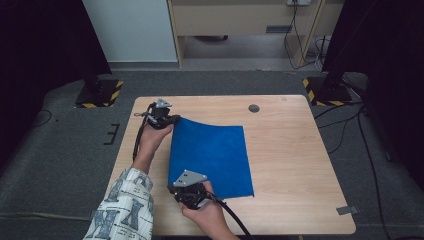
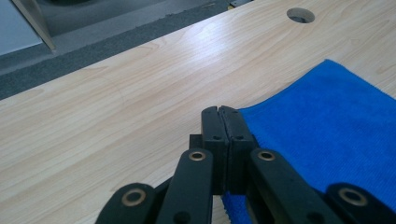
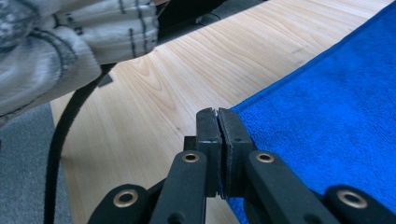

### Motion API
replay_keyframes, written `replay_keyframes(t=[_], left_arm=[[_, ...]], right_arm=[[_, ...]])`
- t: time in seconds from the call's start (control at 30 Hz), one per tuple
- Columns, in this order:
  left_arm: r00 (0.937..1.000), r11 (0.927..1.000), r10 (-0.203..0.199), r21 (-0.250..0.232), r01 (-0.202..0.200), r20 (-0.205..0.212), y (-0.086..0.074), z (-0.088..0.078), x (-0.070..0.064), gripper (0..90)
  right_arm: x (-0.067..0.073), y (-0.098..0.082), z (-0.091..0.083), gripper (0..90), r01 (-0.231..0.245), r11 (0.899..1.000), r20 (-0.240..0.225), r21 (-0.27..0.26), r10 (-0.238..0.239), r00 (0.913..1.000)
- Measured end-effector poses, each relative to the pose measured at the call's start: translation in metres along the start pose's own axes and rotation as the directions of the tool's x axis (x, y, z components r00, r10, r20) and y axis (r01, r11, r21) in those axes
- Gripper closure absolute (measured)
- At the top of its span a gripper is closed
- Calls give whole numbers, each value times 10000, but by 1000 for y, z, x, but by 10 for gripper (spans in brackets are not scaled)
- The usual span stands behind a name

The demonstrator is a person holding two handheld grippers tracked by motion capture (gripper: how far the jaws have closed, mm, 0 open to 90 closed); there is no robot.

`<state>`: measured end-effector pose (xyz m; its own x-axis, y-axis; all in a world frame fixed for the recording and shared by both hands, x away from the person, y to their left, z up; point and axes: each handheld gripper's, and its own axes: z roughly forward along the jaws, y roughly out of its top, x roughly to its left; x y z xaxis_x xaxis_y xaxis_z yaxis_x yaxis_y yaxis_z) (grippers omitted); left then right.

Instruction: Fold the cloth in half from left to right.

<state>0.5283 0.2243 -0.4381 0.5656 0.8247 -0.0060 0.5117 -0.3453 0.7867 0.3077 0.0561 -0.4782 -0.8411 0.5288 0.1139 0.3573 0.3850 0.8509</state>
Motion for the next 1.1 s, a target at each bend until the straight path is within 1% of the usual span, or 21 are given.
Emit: replay_keyframes(t=[0.07, 0.1, 0.2, 0.27, 0.37, 0.43, 0.5, 0.63, 0.77, 0.87, 0.9, 0.93, 0.97, 1.1], left_arm=[[9996, 9998, -193, -109, 195, 185, 2, -2, 2, 892], [9995, 9996, -231, -165, 235, 213, 4, -3, 3, 892], [10000, 10000, -31, -76, 31, 72, 8, -5, 3, 891], [10000, 9999, 89, 92, -89, 15, 10, -6, 4, 892], [9999, 9999, 100, 91, -100, 19, 14, -9, 3, 891], [9999, 9998, 165, 94, -165, 17, 18, -10, 1, 891], [9996, 9994, 272, 198, -272, 49, 21, -9, -3, 891], [9993, 9988, 355, 328, -357, 85, 25, -1, -11, 891], [9990, 9986, 418, 313, -423, 140, 30, 5, -21, 891], [9985, 9981, 517, 332, -523, 189, 33, 13, -29, 891], [9984, 9980, 519, 345, -527, 239, 34, 15, -30, 891], [9985, 9985, 410, 334, -422, 356, 35, 19, -32, 891], [9987, 9989, 340, 313, -352, 374, 36, 21, -34, 891], [9984, 9986, 358, 372, -374, 436, 40, 30, -42, 891]], right_arm=[[4, 2, 3, 883, 23, 10000, 55, -53, -23, 10000], [6, 3, 4, 883, 0, 10000, 47, -84, 0, 10000], [11, 8, 7, 883, -115, 9995, 21, -304, 116, 9999], [13, 12, 8, 883, -215, 9986, -21, -477, 214, 9998], [13, 16, 5, 883, -641, 9955, -278, -704, 623, 9977], [13, 16, 3, 883, -625, 9949, -277, -792, 605, 9978], [11, 14, 0, 883, -654, 9947, -256, -795, 635, 9977], [5, 6, -8, 883, -765, 9939, -151, -795, 755, 9970], [0, -2, -18, 883, -817, 9933, -60, -822, 815, 9967], [-5, -5, -27, 883, -875, 9924, 3, -864, 878, 9961], [-8, -7, -31, 883, -909, 9916, 46, -919, 917, 9958], [-9, -8, -33, 883, -955, 9909, 49, -945, 964, 9953], [-11, -10, -36, 883, -969, 9906, 94, -967, 982, 9951], [-17, -15, -46, 883, -969, 9905, 249, -972, 997, 9947]])
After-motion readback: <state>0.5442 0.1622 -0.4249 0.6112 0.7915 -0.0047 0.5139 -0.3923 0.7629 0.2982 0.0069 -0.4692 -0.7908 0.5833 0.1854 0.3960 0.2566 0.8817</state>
